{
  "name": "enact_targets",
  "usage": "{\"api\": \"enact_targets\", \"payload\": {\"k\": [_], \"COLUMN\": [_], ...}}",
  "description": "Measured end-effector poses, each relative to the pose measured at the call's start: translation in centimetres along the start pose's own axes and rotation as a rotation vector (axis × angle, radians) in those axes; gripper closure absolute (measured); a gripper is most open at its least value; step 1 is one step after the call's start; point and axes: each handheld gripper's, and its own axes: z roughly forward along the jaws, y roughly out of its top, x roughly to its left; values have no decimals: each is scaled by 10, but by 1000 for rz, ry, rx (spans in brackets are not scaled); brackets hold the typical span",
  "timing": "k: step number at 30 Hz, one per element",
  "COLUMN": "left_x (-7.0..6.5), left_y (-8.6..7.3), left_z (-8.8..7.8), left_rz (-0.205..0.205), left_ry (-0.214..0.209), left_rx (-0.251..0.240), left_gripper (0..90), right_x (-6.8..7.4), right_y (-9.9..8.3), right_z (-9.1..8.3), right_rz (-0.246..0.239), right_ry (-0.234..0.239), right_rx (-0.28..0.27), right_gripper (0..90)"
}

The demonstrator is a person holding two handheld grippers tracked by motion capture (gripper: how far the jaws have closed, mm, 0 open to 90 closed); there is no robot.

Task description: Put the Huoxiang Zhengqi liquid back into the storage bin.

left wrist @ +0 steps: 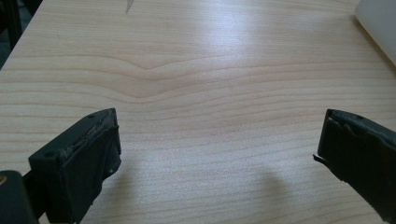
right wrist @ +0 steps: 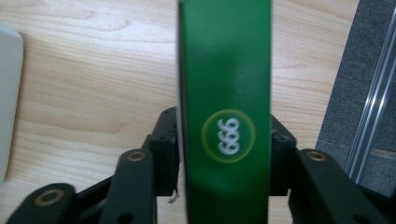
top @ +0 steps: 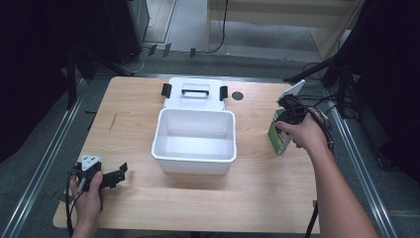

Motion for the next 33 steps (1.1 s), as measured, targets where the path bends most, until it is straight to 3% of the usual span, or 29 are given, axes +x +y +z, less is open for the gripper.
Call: {"api": "enact_targets", "payload": {"k": [4,9,14,16,17,23,27,33], "left_x": [0,0,0,0,0,0,0,-1], "left_y": [0,0,0,0,0,0,0,0], "left_z": [0,0,0,0,0,0,0,0], "left_rz": [-1,-1,3,3,3,4,5,6], "left_ry": [-1,-1,0,0,1,1,2,3], "left_rx": [-1,-1,-1,-1,-1,-1,0,-1], "left_gripper": [0,0,0,0,0,0,0,0], "right_x": [1,-1,3,4,5,7,12,18], "right_y": [0,-2,-5,-5,-6,-7,-8,-9], "right_z": [0,-1,-7,-8,-12,-25,-35,-49], "right_rz": [16,-7,-95,-104,-143,-181,-238,-296], "right_ry": [1,14,4,1,11,25,0,27], "right_rx": [-5,-7,-28,-26,-33,-75,-96,-125], "right_gripper": [641,645,648,648,649,649,651,650]}}
